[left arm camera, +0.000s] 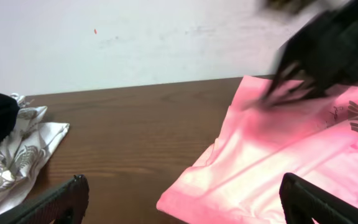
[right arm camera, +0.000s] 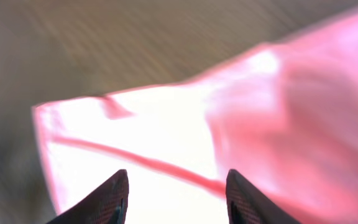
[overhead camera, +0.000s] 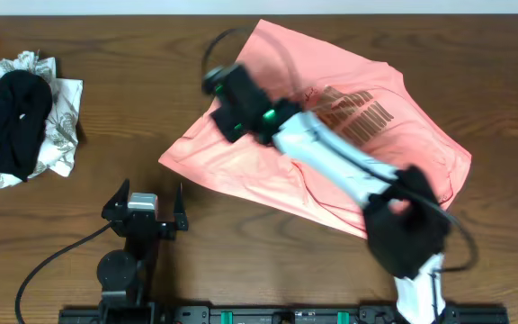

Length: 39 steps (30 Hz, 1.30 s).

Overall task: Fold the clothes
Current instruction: 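Drag the t-shirt leftward toward table center with the right gripper, then release the t-shirt and move the right gripper to its right edge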

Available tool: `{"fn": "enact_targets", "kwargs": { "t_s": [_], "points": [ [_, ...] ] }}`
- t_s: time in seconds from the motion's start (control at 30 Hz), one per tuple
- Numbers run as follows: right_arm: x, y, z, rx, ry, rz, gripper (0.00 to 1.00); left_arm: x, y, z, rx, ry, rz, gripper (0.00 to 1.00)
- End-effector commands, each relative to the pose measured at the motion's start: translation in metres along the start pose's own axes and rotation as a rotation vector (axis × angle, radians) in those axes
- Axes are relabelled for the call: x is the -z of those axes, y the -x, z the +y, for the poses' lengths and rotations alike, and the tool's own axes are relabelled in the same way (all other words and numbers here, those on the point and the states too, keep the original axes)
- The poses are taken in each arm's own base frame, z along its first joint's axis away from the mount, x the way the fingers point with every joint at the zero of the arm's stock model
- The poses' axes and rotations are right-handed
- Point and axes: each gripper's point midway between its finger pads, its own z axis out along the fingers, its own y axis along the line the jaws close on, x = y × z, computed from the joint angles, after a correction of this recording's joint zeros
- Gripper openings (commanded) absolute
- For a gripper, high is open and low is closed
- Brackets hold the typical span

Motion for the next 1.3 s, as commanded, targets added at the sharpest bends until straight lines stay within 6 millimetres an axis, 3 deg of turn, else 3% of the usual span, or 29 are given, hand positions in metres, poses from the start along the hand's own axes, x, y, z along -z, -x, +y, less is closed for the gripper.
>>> {"fn": "enact_targets", "kwargs": {
  "t_s": [0.0,0.2,0.27,0.47,0.57,0.8,1.0,1.13,1.27],
  "points": [
    [0.063,0.009,-0.076,-0.209,-0.235,-0.025,0.49,-0.001,-0.015,-0.001,-0.002,-0.008,0.044,0.98],
    [0.117,-0.061,-0.162,-0.437,-0.393,0.201,0.67,-0.001,-0.015,-0.001,-0.002,-0.008,0.044,0.98],
    [0.134,-0.093,-0.193,-0.549,-0.447,0.293,0.71,-0.001,-0.015,-0.001,-0.002,-0.008,0.044,0.98],
    [0.171,-0.149,-0.245,-0.761,-0.519,0.424,0.73,-0.001,-0.015,-0.001,-0.002,-0.008,0.044,0.98],
    [0.185,-0.172,-0.267,-0.843,-0.55,0.458,0.66,-0.001,-0.015,-0.001,-0.002,-0.008,0.044,0.98],
    [0.206,-0.242,-0.297,-1.022,-0.597,0.571,0.71,-0.001,-0.015,-0.001,-0.002,-0.008,0.044,0.98],
    [0.201,-0.307,-0.306,-1.146,-0.615,0.637,0.73,-0.001,-0.015,-0.001,-0.002,-0.008,0.044,0.98],
    [0.193,-0.331,-0.316,-1.192,-0.635,0.607,0.62,-0.001,-0.015,-0.001,-0.002,-0.008,0.044,0.98],
    [0.187,-0.334,-0.328,-1.18,-0.656,0.559,0.47,-0.001,-0.015,-0.001,-0.002,-0.008,0.044,0.99]
  ]
}}
